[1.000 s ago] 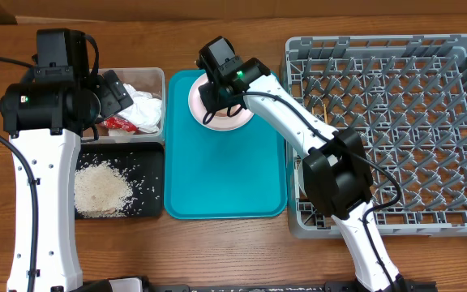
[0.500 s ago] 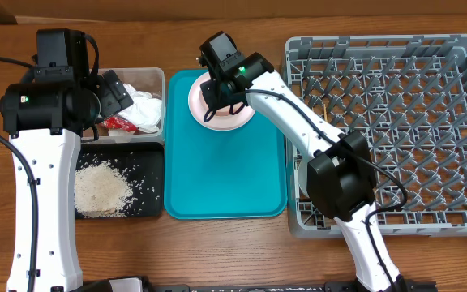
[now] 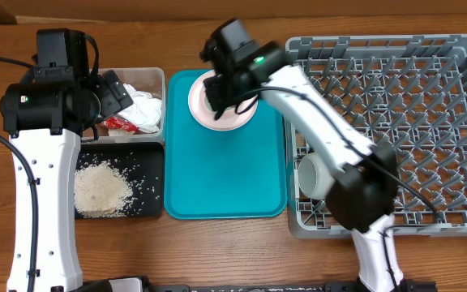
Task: Sort waste into correct bins and load items into the dishwasher
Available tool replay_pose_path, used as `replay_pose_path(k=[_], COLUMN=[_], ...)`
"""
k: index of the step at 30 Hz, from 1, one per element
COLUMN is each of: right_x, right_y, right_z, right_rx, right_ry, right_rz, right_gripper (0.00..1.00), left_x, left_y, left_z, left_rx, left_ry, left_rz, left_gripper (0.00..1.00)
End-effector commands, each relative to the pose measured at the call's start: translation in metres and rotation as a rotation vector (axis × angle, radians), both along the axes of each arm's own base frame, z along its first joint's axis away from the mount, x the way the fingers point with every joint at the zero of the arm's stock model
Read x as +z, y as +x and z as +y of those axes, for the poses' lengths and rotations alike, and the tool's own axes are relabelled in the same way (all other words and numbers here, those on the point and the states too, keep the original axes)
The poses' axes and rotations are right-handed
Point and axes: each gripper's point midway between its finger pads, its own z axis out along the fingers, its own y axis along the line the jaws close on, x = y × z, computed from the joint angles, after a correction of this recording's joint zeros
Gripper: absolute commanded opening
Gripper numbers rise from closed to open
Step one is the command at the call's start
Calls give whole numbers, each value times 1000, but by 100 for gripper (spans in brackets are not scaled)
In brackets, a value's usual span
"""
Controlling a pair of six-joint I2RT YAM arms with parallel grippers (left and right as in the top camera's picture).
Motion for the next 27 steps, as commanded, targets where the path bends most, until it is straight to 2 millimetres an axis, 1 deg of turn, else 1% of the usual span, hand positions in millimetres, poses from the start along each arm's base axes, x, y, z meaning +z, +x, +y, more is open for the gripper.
replay_pose_path(k=[1,3,5,7,9,12,14,16,19,21,23,27], right_x=[76,80,78,70,60,43,35,27,9,-6,-24,-59], right_y=[-9,-13,-17,-20,-26,-36,-44,-51,-61,-68,-76,-90], right_z=[-21,-36,-50,-71,-88,-102,-100,-92,-86,-80,-69,-47], right_rx=[10,23,36,-9,-36,-49,-37,-23,-65,-106,-116,-105], right_ry=[171,190,202,172,118,6,-55,-111,-233,-306,-346,-351], right_rz=[-17,16,60,127,176,209,211,205,194,187,181,186], right_gripper=[4,4,4,4,4,4,4,4,4,4,4,4], left_x=[0,0,0,0,0,0,0,0,0,0,0,0], left_y=[1,1,1,1,1,1,1,1,1,1,1,1], left_z=[1,1,1,1,1,1,1,1,1,1,1,1], left_rx=[4,4,4,4,4,4,4,4,4,4,4,4], left_ry=[-2,-2,-2,-2,-2,-2,-2,-2,-2,-2,-2,-2], left_rz=[-2,-2,-2,-2,-2,-2,-2,-2,-2,-2,-2,-2], left_gripper=[100,100,100,100,100,100,100,100,100,100,100,100])
